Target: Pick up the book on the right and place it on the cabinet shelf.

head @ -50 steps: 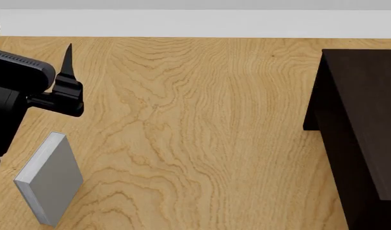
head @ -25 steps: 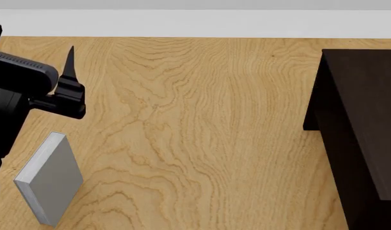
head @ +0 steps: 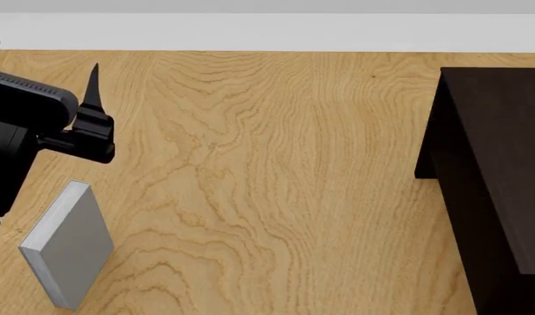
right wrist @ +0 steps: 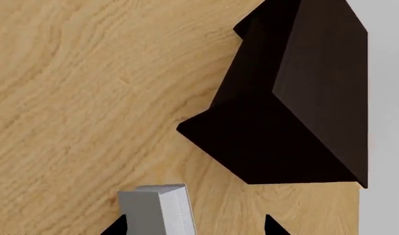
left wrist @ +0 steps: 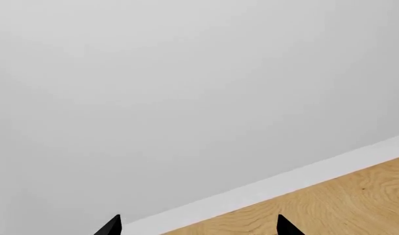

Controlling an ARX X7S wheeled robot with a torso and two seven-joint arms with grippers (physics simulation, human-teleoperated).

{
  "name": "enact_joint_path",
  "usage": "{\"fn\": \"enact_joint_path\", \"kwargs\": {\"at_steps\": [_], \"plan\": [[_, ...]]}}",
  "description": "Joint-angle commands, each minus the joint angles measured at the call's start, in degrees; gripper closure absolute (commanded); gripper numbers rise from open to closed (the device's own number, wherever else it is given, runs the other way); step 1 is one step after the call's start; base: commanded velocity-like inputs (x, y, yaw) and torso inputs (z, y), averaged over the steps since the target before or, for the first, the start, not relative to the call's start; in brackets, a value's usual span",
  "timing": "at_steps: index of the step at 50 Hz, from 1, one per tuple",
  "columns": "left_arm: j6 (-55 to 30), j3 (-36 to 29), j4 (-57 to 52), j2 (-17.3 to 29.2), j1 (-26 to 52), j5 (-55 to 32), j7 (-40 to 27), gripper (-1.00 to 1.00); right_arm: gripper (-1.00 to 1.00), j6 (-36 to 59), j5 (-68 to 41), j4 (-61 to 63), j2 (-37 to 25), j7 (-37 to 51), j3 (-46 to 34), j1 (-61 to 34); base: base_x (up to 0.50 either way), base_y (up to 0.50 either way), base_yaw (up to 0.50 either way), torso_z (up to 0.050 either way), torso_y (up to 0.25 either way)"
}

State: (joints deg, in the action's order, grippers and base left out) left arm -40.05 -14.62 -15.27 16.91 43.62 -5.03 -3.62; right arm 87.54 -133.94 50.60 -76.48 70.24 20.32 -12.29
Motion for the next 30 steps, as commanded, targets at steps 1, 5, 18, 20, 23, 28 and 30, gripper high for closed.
{"fn": "enact_joint_path", "kwargs": {"at_steps": [1, 5, 18, 20, 23, 28, 30], "plan": [[-0.3, -0.1, -0.1, 0.1, 0.3, -0.2, -0.1, -1.0, -1.0, 0.5, 7.1, -0.5, 1.4, -5.3, -5.9, -2.9, 0.0, 0.0, 0.0, 0.0, 0.0], [-0.4, -0.1, 0.0, 0.1, 0.4, -0.2, -0.3, -1.0, -1.0, 1.5, 9.4, -0.7, 3.0, -6.7, -5.9, -1.7, 0.0, 0.0, 0.0, 0.0, 0.0], [-0.7, -0.5, -0.4, 0.4, 0.2, -0.3, -0.4, -1.0, -1.0, 1.5, 20.8, -0.7, 3.8, -16.9, -3.4, 3.2, 0.0, 0.0, 0.0, 0.0, 0.0], [-0.7, -0.5, -0.4, 0.4, 0.3, -0.3, -0.5, -1.0, -1.0, 1.5, 22.8, -0.9, 4.0, -18.2, -3.6, 3.4, 0.0, 0.0, 0.0, 0.0, 0.0], [-0.8, -0.7, -0.3, 0.4, 0.5, -0.3, -0.5, -1.0, -1.0, 1.1, 25.0, -0.9, 4.0, -20.0, -5.6, 2.7, 0.0, 0.0, 0.0, 0.0, 0.0], [-1.2, -0.7, -0.6, 0.5, 0.8, -0.4, -0.5, -1.0, -1.0, 0.6, 28.8, -1.5, 3.9, -23.0, -8.3, 1.1, 0.0, 0.0, 0.0, 0.0, 0.0], [-1.3, -0.9, -0.8, 0.6, 0.8, -0.4, -0.5, -1.0, -1.0, 0.5, 29.9, -1.3, 3.7, -23.6, -10.8, -0.4, 0.0, 0.0, 0.0, 0.0, 0.0]]}}
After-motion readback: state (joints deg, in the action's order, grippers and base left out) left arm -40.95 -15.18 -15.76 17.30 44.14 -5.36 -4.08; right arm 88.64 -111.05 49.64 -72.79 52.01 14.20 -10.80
